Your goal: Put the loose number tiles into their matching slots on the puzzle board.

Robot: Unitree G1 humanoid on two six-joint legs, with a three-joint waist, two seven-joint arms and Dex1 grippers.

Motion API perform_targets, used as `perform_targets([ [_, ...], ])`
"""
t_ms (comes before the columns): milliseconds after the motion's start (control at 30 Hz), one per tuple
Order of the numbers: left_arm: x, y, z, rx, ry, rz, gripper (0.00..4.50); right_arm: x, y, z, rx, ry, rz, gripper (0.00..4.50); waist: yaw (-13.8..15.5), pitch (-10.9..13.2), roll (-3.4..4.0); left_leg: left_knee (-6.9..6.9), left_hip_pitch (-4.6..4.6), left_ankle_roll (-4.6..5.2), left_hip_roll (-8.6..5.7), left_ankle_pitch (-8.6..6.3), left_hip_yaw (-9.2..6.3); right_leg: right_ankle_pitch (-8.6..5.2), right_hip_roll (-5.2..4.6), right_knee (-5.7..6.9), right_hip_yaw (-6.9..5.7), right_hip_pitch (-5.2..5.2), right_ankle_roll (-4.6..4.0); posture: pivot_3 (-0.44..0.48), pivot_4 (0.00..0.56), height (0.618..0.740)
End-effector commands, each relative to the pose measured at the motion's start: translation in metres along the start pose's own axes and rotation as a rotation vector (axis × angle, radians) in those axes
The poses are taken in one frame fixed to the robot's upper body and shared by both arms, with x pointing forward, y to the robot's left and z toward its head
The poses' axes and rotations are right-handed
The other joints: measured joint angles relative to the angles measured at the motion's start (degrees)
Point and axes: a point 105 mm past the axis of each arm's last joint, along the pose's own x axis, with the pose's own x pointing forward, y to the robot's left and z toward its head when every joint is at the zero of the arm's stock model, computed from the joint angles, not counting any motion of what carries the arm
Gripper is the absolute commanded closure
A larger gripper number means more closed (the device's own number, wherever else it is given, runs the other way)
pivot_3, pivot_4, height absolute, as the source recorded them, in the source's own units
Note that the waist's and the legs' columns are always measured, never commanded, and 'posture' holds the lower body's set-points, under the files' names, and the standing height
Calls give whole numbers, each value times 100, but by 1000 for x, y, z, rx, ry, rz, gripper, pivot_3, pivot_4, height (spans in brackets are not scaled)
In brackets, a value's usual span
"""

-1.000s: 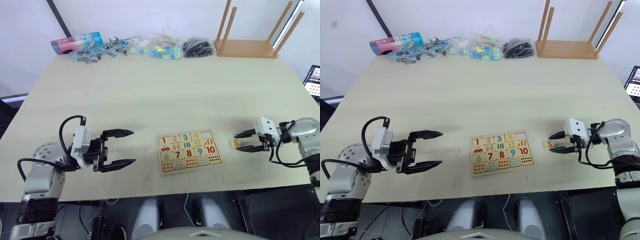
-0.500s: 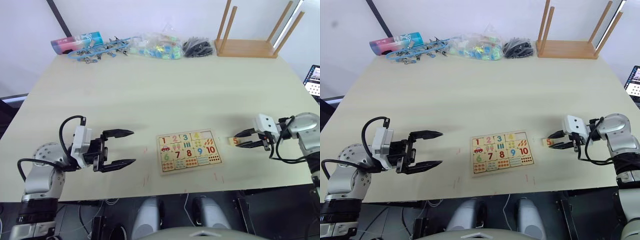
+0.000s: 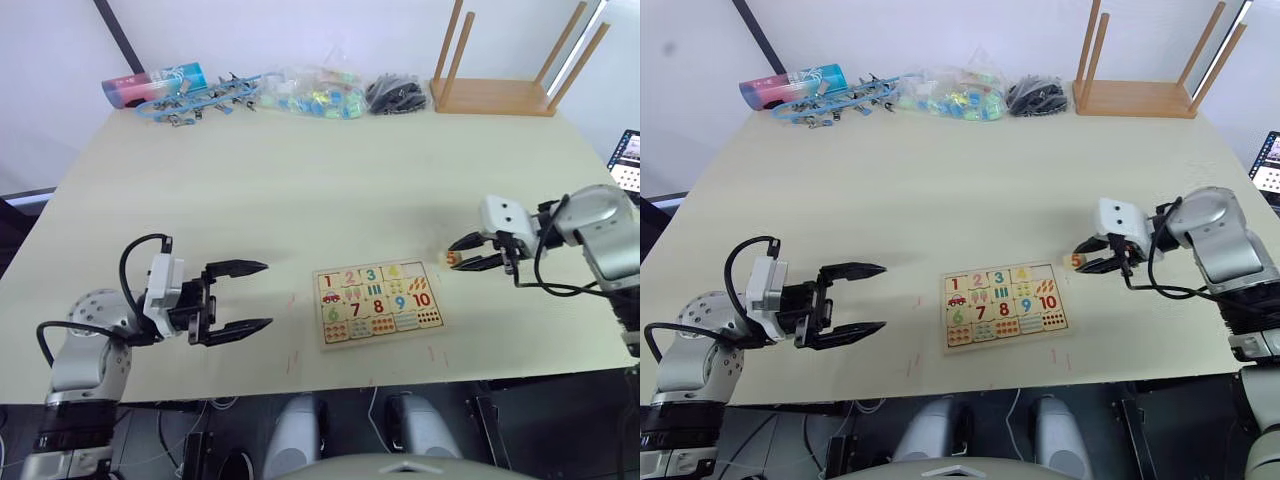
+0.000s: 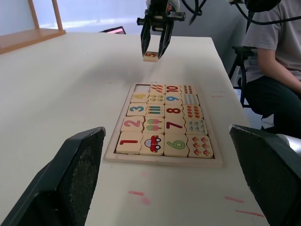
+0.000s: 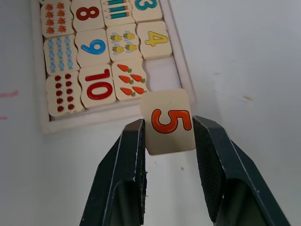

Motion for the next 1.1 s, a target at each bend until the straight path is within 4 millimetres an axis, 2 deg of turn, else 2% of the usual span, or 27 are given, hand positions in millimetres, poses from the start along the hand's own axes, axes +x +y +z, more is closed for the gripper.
perform_targets([
  [33,2,-3,9,44,-21,-10,0,8,-7,12,-42,71,-19,3585,-1,0,0,0,0,0,0,0,0,0,0,0,0,0,0,0,150,737],
  [200,1,-5,9,42,-19,-7,0,19,-10,26,-68,87,-15,3585,-4,0,0,0,-3,0,-2,0,0,0,0,0,-1,-3,-1,0,150,737],
  [633,2,-10,7,38,-22,-2,0,37,-9,44,-108,213,-9,3585,-2,0,0,0,-5,0,-5,0,-3,0,0,0,-5,-3,-1,0,150,737],
  [1100,5,-9,5,38,-32,-3,0,45,-8,36,-97,300,-32,3585,-6,0,0,0,-5,-1,-15,0,-5,-1,-1,0,-7,-4,-1,0,150,737],
])
